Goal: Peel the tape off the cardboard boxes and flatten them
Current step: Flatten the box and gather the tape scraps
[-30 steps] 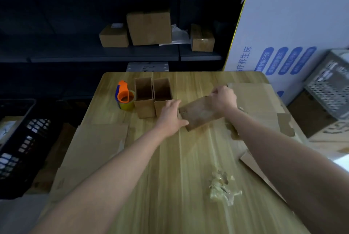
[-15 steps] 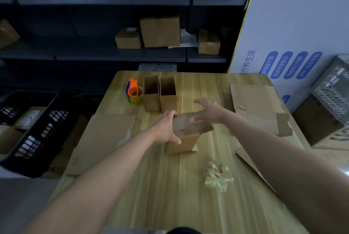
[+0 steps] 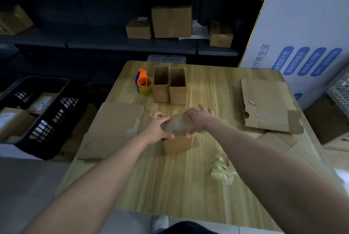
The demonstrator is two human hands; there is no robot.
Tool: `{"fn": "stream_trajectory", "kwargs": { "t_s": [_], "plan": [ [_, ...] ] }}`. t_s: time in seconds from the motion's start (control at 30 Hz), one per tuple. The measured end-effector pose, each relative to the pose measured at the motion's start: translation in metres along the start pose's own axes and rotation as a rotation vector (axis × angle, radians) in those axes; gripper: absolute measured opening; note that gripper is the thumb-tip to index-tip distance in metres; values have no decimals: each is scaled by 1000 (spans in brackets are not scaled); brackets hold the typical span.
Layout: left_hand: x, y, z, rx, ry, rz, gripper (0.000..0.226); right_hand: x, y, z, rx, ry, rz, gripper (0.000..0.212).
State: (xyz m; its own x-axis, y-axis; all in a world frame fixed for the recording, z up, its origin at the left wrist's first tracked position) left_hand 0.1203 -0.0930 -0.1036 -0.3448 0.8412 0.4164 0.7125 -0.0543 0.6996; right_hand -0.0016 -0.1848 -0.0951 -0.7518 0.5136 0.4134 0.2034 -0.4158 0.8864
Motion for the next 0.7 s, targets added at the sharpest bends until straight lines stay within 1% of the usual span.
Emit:
{"fn": "stream_trajectory", "kwargs": {
  "t_s": [0.13, 0.23, 0.3, 0.37, 0.4, 0.5, 0.53, 0.6, 0.63, 0.7],
  "plan": [
    [-3, 14, -7, -51, -36, -116, 69, -3, 4, 3, 35, -30, 14, 102],
    [-6, 13, -12, -110, -61, -128, 57, -3, 4, 3, 35, -42, 10, 101],
    [-7, 13, -14, -112, -66, -144, 54, -2, 4, 4, 28, -51, 14, 101],
    [-8, 14, -15, -122, -65, -144, 57, -2, 3, 4, 29, -58, 17, 102],
    [-9, 12, -14, -116, -50, -107, 63, -2, 3, 4, 28, -61, 15, 102],
    [-6, 1, 0, -135, 12, 64, 92, -3, 4, 3, -4, -52, -13, 100],
    [-5, -2, 4, -157, 14, 86, 94, -3, 4, 3, -20, -41, -19, 100],
    [-3, -4, 8, -101, -6, 77, 90, -2, 2, 0, -92, -15, -56, 101],
    [-3, -1, 9, -16, -7, 68, 87, -1, 2, -3, -168, -22, -106, 102],
    [-7, 10, 17, 214, 59, 63, 80, 8, 6, -16, -356, -96, -231, 104]
  ]
}}
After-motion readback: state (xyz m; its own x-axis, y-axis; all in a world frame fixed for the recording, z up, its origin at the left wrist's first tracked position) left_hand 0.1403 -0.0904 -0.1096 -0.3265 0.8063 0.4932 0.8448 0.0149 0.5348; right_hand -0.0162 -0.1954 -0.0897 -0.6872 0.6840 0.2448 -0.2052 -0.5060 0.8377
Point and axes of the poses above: each hand's wrist, its own x-axis away from the middle knuckle, its own y-axis out of the back of the hand, z = x × y, the point moved 9 cm from there along -x, towards the middle knuckle, and after that the axes turned 11 degrees about y, right-handed, at the moved point
